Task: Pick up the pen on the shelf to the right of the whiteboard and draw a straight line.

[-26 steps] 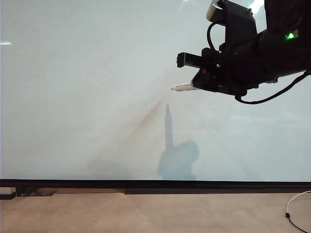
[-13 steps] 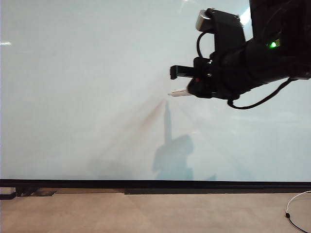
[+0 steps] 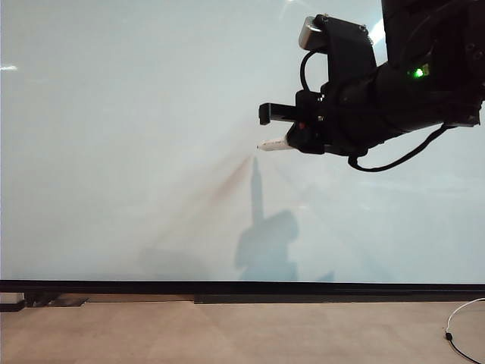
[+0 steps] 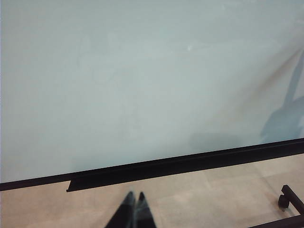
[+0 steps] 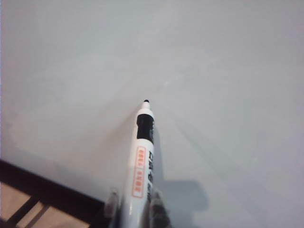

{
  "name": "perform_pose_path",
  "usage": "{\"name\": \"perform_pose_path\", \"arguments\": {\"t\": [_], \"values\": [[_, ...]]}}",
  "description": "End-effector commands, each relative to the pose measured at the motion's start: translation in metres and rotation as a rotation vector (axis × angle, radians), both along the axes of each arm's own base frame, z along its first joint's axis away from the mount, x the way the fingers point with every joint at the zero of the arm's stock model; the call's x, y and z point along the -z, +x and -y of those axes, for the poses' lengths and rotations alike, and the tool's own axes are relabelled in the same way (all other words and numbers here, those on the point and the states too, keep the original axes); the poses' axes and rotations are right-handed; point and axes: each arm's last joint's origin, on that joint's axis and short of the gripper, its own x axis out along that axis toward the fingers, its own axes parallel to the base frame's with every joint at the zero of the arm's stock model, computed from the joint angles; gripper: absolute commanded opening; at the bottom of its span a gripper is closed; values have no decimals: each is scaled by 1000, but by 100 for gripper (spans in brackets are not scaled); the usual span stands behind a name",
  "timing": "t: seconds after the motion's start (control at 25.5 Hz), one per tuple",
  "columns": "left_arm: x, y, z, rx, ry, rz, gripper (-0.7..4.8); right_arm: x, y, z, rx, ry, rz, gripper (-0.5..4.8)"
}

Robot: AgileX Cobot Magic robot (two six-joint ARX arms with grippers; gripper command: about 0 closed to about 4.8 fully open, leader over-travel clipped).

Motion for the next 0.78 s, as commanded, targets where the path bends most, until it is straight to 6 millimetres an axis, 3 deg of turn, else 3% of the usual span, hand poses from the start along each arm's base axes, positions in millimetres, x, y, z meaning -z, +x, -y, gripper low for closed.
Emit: {"name": "perform_pose_path", "arguments": {"t": [0.04,0.78], "values": [[-2,0,0,7,-3,16,-5,-8,2,0,26,36,49,-5],[-2,0,0,7,-3,16,-5,-5,9,9,91,12,28,-5]]}}
